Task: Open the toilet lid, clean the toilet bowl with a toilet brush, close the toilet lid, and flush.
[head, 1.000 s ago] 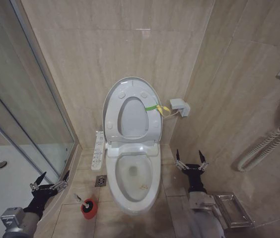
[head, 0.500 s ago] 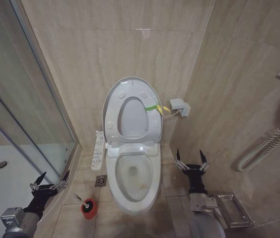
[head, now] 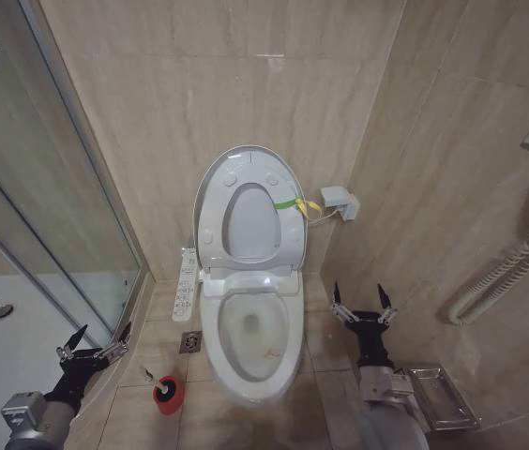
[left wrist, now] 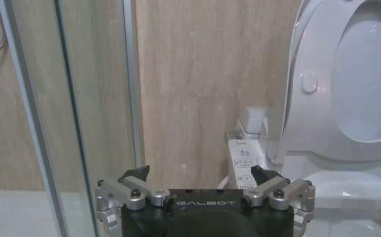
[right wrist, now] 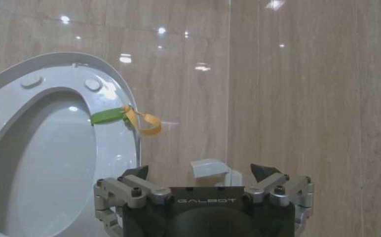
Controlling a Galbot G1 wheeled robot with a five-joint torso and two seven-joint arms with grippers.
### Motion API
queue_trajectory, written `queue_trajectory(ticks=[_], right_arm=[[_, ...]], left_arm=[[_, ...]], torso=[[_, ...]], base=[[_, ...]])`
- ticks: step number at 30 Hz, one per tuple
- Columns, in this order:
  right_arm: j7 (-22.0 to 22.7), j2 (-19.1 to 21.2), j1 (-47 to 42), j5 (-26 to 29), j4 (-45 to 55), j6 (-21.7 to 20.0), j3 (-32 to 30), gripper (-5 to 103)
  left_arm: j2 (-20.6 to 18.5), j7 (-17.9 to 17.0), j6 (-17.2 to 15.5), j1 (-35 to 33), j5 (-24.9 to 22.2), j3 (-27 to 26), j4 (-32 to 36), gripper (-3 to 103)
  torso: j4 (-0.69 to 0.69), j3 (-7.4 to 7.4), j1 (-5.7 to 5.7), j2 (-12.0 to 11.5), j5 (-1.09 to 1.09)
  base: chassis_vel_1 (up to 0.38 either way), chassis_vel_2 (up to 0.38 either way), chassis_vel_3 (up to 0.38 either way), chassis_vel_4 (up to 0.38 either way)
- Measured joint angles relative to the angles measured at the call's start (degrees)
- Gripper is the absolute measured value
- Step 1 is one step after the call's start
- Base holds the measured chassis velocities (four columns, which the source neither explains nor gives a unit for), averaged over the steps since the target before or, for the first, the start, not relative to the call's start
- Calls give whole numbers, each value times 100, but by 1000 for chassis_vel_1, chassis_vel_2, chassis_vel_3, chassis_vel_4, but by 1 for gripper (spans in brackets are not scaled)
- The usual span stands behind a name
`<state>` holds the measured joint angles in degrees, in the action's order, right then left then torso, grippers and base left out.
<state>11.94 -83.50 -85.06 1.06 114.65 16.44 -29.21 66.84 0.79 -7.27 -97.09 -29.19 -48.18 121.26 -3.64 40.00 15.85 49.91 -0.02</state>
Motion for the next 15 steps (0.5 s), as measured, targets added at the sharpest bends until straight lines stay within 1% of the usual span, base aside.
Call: queue_trajectory(ticks=[15], right_arm=[[-4,1,1,6,0,-4,0,100]], left_arm=[[0,0,0,0,0,0,0,100]], torso=[[0,0,0,0,0]], base=[[0,0,0,0]])
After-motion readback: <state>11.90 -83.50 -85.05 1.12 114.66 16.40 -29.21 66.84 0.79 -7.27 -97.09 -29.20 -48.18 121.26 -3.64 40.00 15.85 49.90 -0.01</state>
